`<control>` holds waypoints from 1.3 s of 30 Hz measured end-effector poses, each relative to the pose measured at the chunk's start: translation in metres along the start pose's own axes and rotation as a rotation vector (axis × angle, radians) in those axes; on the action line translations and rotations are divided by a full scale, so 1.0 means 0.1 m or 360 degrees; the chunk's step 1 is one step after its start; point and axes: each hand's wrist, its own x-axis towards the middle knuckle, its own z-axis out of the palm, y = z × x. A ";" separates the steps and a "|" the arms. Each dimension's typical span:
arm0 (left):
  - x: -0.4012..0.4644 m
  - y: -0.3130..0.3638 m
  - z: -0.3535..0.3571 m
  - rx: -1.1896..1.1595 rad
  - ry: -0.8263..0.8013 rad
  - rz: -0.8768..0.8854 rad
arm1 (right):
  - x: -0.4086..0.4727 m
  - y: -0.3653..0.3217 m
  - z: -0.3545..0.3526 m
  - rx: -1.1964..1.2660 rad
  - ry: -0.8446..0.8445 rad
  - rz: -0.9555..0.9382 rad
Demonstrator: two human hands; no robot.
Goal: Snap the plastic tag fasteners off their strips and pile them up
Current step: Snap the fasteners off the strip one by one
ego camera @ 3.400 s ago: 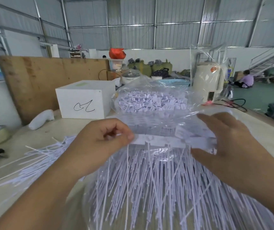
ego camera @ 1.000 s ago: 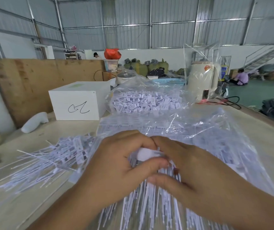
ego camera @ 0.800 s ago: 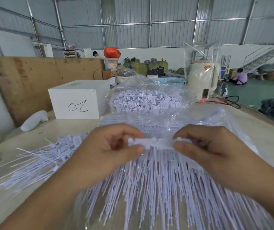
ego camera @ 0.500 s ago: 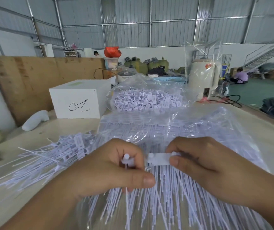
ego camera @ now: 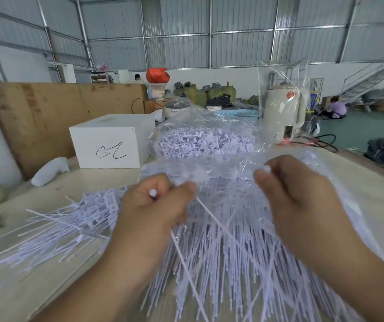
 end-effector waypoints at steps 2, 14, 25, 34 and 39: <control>0.05 0.03 -0.07 -0.0133 -0.0115 -0.0033 | 0.05 0.07 -0.09 0.0197 -0.0058 0.0029; -0.04 0.03 -0.03 0.0062 -0.0929 -0.0240 | -0.06 0.05 -0.08 0.0542 -0.1205 -0.0329; -0.11 0.01 0.20 -0.0108 -0.0229 -0.0109 | -0.12 -0.12 0.12 0.0176 -0.0469 0.0031; -0.10 0.11 0.09 0.0070 -0.0744 -0.0345 | -0.10 0.00 -0.01 0.0817 -0.0868 -0.0017; -0.13 0.14 0.10 -0.0030 -0.0852 -0.0310 | -0.08 0.04 0.02 0.0707 -0.0856 0.0009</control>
